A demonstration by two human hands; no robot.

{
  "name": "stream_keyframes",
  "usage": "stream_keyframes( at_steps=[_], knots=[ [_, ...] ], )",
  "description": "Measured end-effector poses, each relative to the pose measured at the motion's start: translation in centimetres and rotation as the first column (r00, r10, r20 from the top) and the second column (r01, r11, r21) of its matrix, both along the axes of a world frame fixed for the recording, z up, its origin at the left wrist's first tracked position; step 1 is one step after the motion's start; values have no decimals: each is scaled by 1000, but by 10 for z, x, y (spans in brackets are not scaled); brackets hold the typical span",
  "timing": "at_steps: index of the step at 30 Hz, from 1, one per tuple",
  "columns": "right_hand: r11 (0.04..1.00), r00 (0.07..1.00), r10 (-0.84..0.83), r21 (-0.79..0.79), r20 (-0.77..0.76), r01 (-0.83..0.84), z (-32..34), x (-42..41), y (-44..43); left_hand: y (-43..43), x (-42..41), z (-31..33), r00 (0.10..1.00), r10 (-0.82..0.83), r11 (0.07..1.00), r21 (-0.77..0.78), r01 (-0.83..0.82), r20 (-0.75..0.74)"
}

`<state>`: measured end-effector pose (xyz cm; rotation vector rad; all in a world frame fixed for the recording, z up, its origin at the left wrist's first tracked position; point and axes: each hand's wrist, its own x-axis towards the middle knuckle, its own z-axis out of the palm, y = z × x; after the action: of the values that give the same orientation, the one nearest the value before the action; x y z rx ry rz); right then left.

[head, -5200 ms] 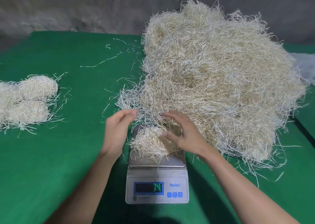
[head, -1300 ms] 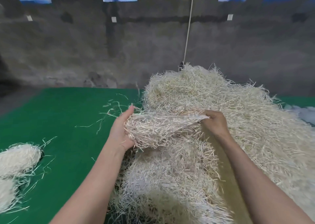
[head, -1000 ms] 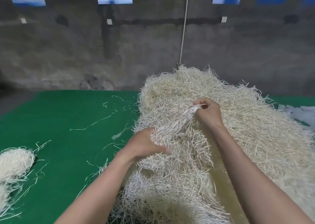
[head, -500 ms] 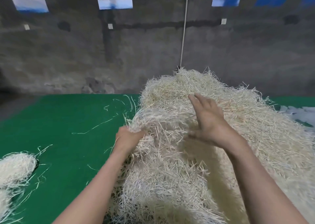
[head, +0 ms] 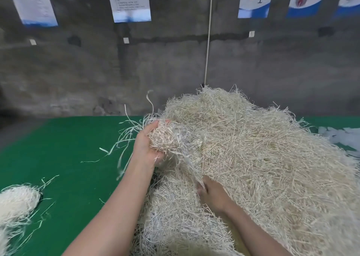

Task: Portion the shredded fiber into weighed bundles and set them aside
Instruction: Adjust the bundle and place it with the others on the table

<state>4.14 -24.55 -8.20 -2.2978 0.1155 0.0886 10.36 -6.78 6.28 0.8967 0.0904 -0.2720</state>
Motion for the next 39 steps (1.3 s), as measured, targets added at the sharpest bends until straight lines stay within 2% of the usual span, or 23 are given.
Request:
stream_keyframes(
  at_steps=[3, 8, 12, 14, 18, 20, 21, 22, 24, 26, 27, 28, 29, 30, 31, 32, 33, 34, 35, 36, 37, 38, 39],
  knots=[
    [997, 999, 40, 62, -27, -38, 0, -4, -2, 4, 2, 0, 1000, -3, 989, -147, 5, 11],
    [994, 989, 66, -76, -133, -76, -5, -22, -6, 21, 6, 29, 992, 71, 944, -327, -32, 107],
    [981, 987, 87, -160, -135, -109, 11, -36, 5, 28, -3, 55, 982, 73, 976, -213, -35, 174],
    [990, 993, 104, -90, -54, -109, 57, -34, 8, 24, -13, 49, 995, 59, 983, -180, -43, 86],
    [957, 959, -54, -259, 278, 130, 159, -50, -3, 36, -27, 42, 996, 84, 980, -180, -79, 19],
    [978, 849, -127, -78, 514, 194, 192, -59, 4, 39, -36, 49, 994, 34, 983, -181, -16, 99],
    [990, 803, -137, 85, 580, 108, 203, -60, 13, 39, -41, 53, 990, 7, 983, -180, 19, 142],
    [961, 800, -133, 274, 585, -40, 210, -60, 25, 37, -48, 58, 983, -23, 980, -189, 58, 182],
    [785, 909, -39, 576, 414, -228, 204, -55, 57, 32, -62, 62, 969, -74, 960, -247, 133, 235],
    [521, 981, 61, 832, 186, -190, 186, -57, 84, 30, -74, 59, 951, -80, 971, -192, 142, 300],
    [344, 992, 73, 931, 106, -125, 177, -59, 93, 28, -80, 53, 930, -105, 992, -35, 125, 352],
    [181, 998, 61, 983, 19, -30, 168, -58, 99, 28, -86, 45, 909, -158, 971, 229, 72, 385],
    [63, 997, 34, 996, -71, 69, 160, -56, 102, 28, -90, 32, 898, -217, 837, 546, -31, 383],
    [13, 990, 18, 990, -140, 140, 154, -55, 105, 30, -92, 16, 895, -264, 584, 798, -148, 360],
    [12, 988, 47, 989, -149, 148, 154, -57, 110, 33, -93, 0, 867, -303, 328, 898, -294, 394],
    [58, 988, 75, 990, -133, 129, 154, -59, 116, 37, -97, -13, 810, -334, 187, 876, -445, 482],
    [128, 989, 54, 983, -141, 133, 153, -58, 125, 42, -101, -22, 750, -343, 157, 821, -548, 566],
    [238, 986, -30, 957, -161, 164, 153, -61, 131, 47, -107, -26, 727, -357, 163, 806, -570, 586],
    [350, 974, -144, 911, -176, 216, 150, -57, 133, 53, -111, -28, 732, -340, 239, 807, -539, 590],
    [459, 951, -271, 849, -148, 263, 151, -53, 134, 60, -114, -30, 771, -282, 421, 795, -436, 572],
    [547, 930, -357, 789, -81, 279, 151, -48, 135, 67, -118, -29, 825, -186, 679, 677, -285, 534],
    [591, 916, -400, 758, -20, 275, 156, -48, 136, 77, -123, -25, 871, -43, 901, 396, -178, 489],
    [618, 908, -418, 744, 37, 255, 160, -45, 136, 88, -125, -23, 926, 135, 986, 48, -162, 354]
  ],
)
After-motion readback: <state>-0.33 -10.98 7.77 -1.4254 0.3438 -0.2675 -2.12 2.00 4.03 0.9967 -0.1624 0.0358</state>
